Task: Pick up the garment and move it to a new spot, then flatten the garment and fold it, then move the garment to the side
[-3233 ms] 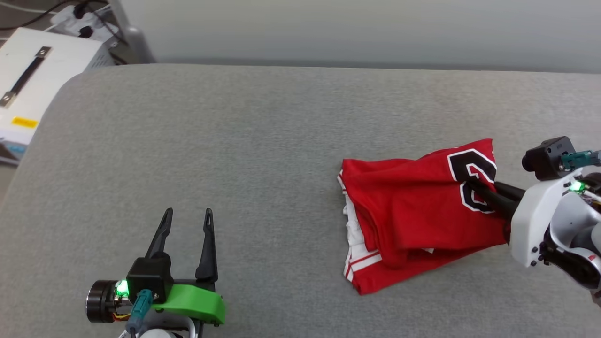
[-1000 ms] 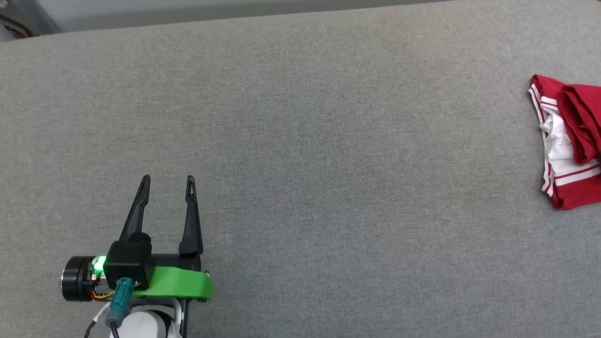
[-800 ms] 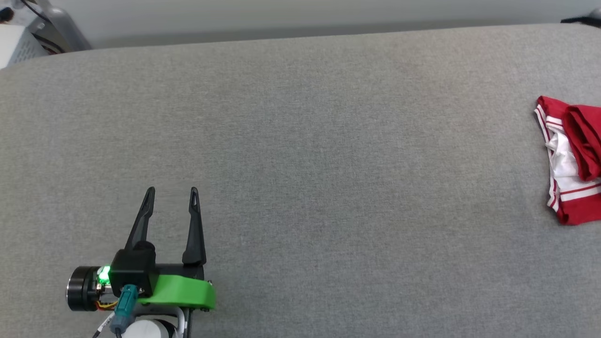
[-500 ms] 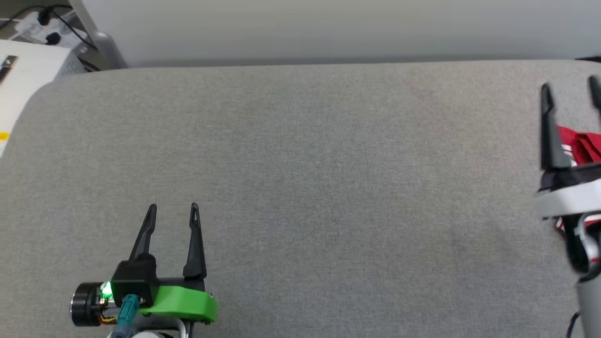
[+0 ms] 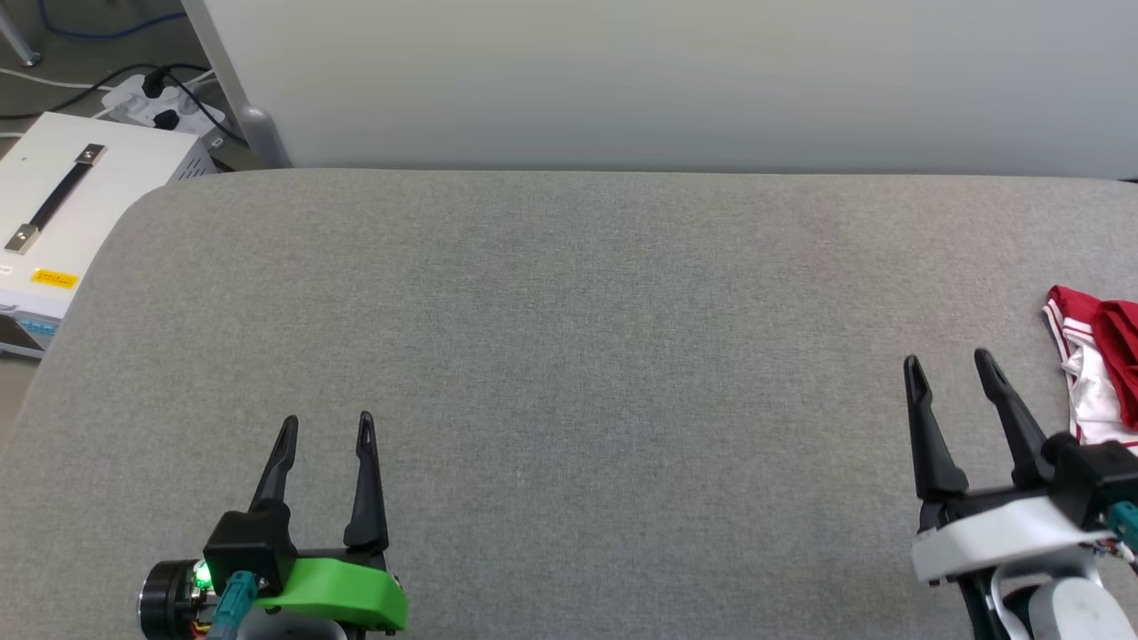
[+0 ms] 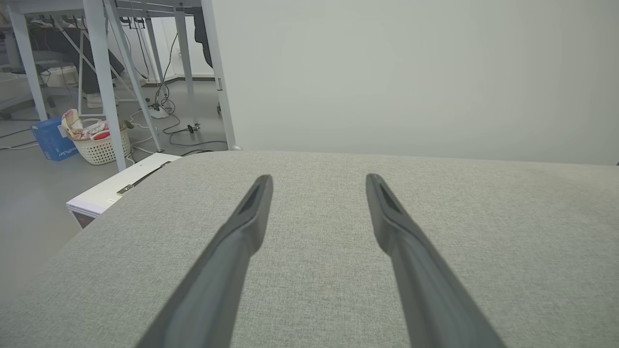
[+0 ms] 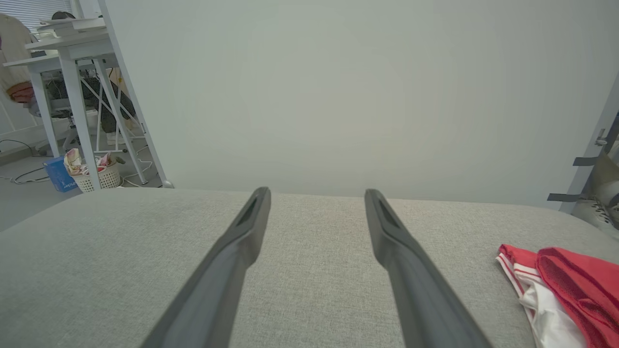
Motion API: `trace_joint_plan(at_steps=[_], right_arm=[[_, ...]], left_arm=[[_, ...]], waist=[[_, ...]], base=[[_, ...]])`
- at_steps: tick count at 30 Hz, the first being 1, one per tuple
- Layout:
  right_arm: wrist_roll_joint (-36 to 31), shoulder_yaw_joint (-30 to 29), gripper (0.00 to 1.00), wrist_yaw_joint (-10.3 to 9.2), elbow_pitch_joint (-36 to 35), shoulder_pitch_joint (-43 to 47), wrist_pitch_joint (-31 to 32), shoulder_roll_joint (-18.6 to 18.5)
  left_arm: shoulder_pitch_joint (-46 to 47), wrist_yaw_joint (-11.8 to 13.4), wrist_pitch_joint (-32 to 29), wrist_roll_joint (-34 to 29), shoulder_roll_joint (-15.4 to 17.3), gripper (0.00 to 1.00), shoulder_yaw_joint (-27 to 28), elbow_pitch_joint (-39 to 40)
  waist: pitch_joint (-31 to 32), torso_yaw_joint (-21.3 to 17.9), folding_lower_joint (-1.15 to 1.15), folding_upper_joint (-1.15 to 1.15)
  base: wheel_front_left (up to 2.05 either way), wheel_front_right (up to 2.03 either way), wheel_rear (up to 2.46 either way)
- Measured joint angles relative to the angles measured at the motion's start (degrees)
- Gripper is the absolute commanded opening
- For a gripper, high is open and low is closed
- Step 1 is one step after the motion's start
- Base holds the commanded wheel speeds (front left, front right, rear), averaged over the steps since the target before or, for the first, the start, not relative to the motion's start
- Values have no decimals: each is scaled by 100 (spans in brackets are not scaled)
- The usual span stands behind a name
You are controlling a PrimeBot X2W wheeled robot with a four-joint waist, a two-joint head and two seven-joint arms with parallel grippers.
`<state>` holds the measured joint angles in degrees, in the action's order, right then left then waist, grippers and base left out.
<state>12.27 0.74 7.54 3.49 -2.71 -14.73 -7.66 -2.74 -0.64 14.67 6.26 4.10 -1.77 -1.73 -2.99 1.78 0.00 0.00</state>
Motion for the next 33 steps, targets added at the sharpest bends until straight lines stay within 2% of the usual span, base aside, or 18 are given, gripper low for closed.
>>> trace_joint_plan(at_steps=[11, 22, 23, 33], right_arm=[[0, -208, 100, 0, -423, 806, 0, 149], [2, -236, 100, 0, -476, 967, 35, 181], [2, -235, 0, 0, -476, 967, 35, 181], [-10, -230, 0, 0, -472, 965, 87, 185]], left_arm=[[-80, -149, 0, 80, -31, 100, -21, -68], [-105, -259, 0, 81, -52, 100, 0, -137], [-105, -264, 0, 80, -53, 0, 3, -146], [-102, -263, -60, 78, -51, 0, 2, -143]], waist=[[127, 26, 0, 0], [170, 2, 0, 0], [171, 6, 0, 0], [178, -1, 0, 0]], base=[[0, 0, 0], [0, 0, 0], [0, 0, 0], [0, 0, 0]])
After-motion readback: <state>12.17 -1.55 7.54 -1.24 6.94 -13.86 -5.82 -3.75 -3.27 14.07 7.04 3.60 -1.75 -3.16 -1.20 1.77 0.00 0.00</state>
